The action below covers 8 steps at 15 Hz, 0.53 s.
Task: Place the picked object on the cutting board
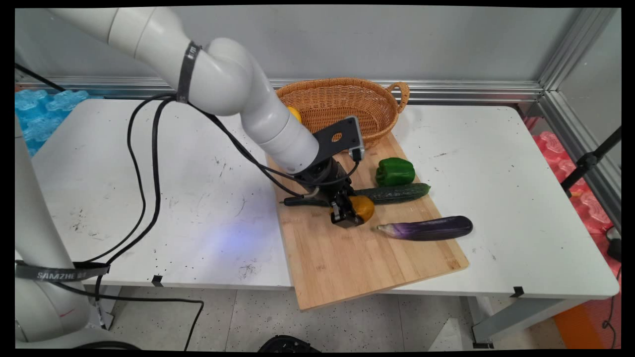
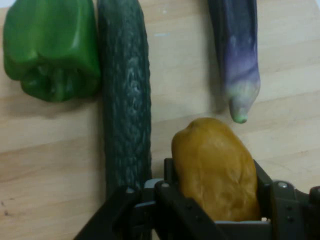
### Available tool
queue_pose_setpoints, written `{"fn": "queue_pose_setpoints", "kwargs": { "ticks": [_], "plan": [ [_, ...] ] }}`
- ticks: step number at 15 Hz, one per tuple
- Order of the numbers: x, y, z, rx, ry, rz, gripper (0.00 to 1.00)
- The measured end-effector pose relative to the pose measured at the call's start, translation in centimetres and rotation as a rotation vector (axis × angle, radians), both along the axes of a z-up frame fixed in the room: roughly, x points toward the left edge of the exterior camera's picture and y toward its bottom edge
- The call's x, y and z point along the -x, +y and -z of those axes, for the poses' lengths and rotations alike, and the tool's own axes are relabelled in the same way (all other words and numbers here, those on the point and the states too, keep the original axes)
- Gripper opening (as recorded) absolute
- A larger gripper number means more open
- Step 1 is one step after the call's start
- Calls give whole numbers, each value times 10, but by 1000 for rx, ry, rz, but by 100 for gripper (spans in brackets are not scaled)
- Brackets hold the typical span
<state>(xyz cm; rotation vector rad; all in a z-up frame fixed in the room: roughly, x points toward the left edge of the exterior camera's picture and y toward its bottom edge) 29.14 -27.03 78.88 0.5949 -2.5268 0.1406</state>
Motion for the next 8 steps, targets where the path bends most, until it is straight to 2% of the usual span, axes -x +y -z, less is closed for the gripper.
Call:
{"fn": "queue_pose_setpoints", "kwargs": {
  "ticks": [2, 3, 8],
  "plan": [
    [0, 1, 6, 0, 0, 4, 0],
    [0, 2, 7, -1, 1, 5, 100],
    [2, 3, 11, -1, 8, 7, 100]
  ]
}}
